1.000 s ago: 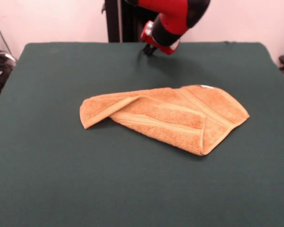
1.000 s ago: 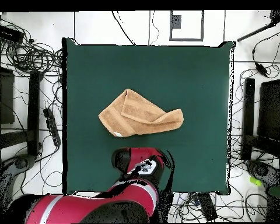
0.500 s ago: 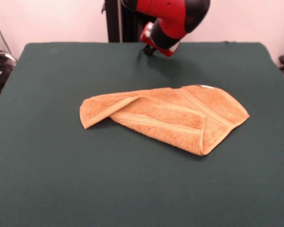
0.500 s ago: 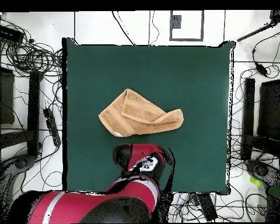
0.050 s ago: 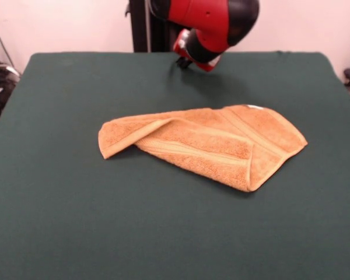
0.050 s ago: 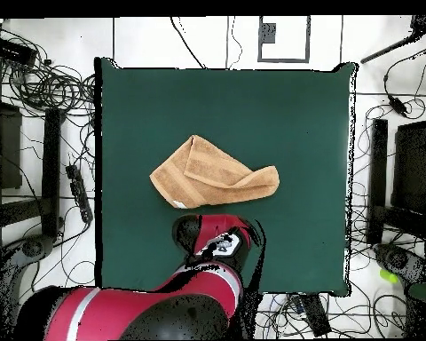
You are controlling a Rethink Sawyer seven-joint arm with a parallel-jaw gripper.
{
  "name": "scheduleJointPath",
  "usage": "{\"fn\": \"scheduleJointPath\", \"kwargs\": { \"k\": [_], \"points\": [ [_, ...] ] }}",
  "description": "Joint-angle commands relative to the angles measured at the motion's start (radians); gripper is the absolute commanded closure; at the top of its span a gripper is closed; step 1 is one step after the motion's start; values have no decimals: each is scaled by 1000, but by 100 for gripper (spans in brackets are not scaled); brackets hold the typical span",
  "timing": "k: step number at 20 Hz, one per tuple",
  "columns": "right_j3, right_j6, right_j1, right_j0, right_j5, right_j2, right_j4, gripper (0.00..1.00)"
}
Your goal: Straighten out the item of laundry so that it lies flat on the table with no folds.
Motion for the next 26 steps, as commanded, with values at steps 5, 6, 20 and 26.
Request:
{"fn": "scheduleJointPath", "kwargs": {
  "k": [5, 6, 20, 26],
  "points": [
    [-161, 151, 73, -83, -220, 211, 145, 100],
    [-148, 139, 72, -105, -216, 234, 160, 100],
    [-218, 186, 80, -65, -149, 201, 153, 100],
    [-228, 201, 64, -45, -166, 180, 141, 100]
  ]
}}
